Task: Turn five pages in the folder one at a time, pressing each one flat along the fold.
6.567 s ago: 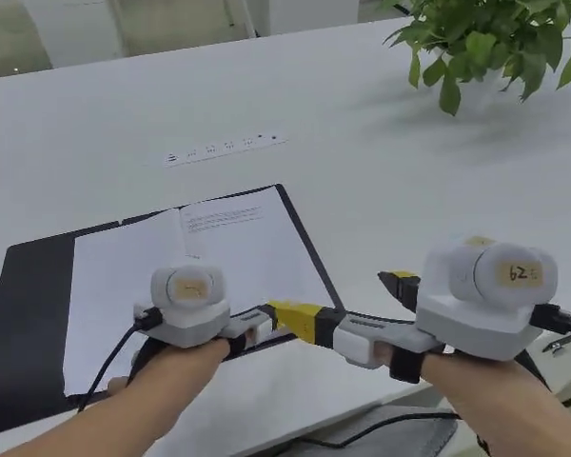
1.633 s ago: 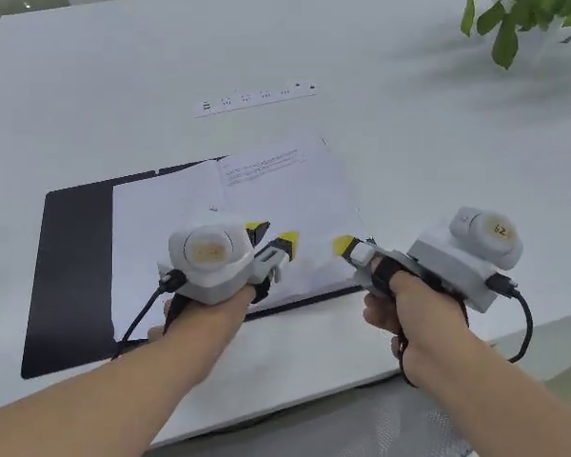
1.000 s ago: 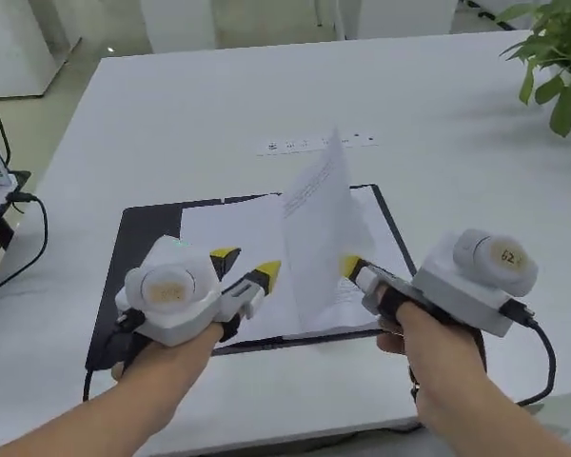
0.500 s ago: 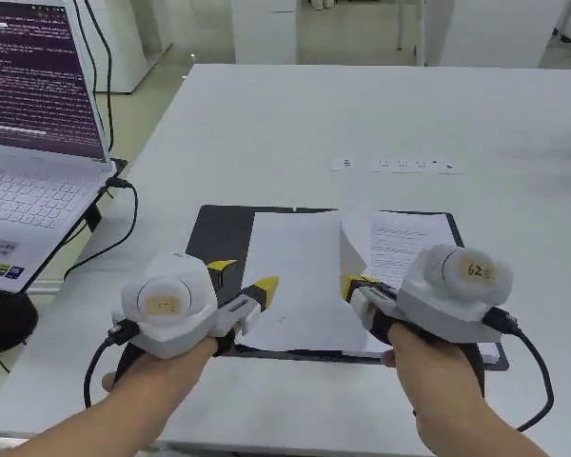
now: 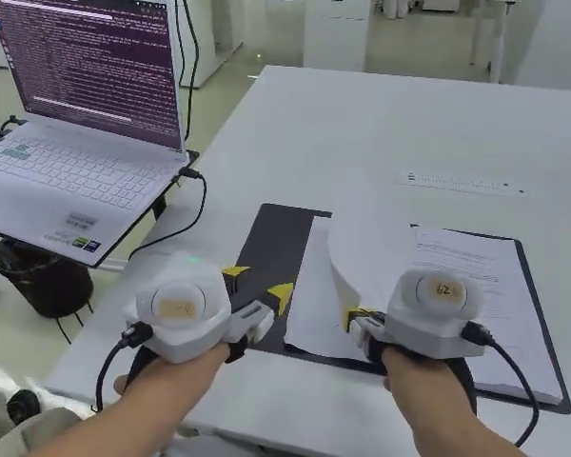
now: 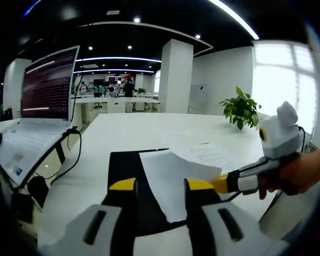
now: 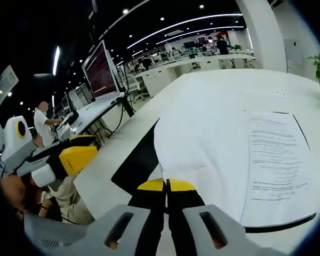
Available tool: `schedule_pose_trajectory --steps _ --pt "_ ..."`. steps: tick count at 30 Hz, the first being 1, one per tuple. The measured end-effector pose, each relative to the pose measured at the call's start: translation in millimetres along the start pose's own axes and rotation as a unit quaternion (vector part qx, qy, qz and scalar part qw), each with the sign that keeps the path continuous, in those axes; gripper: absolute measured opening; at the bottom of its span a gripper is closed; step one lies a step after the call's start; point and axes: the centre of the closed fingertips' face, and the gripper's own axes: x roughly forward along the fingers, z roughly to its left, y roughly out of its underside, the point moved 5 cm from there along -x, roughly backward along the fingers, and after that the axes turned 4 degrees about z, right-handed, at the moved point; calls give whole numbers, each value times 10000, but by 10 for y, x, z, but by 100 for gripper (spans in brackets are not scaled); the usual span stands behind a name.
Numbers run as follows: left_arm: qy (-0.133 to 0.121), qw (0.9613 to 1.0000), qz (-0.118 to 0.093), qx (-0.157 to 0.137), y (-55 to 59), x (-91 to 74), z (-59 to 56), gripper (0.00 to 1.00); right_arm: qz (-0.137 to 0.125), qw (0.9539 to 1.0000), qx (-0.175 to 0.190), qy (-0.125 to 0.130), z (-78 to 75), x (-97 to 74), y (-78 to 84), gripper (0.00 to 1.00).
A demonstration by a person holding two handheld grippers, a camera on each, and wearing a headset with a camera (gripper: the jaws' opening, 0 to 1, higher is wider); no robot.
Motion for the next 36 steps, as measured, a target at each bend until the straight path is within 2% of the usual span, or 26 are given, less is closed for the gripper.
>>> schedule_pose_trajectory --steps 5,11,16,20,25,27,30,32,36 --pt "28 9999 122 -59 64 -37 38 34 293 9993 -220 -25 63 193 79 0" --pt "13 9995 246 -191 131 -50 69 35 739 9961 -488 -57 99 422 216 0" --pt "8 9990 360 -258 191 -30 100 34 914 9946 -497 -27 52 562 282 0" --pt "-13 9987 416 -302 229 -14 119 34 1043 9942 -262 -13 -1 638 350 0" --pt "5 9981 534 -322 296 42 123 34 999 9948 -197 -44 0 638 373 0" --pt "14 9978 581 -328 319 73 118 34 946 9951 -243 -135 12 653 379 2" --pt "57 9973 674 -293 350 134 92 34 840 9948 -348 -454 128 602 387 13" --pt "99 9965 779 -270 377 190 69 34 783 9946 -385 -566 161 554 388 12" --pt "239 9944 1003 -228 441 317 6 35 489 9946 -311 -861 208 384 346 11"
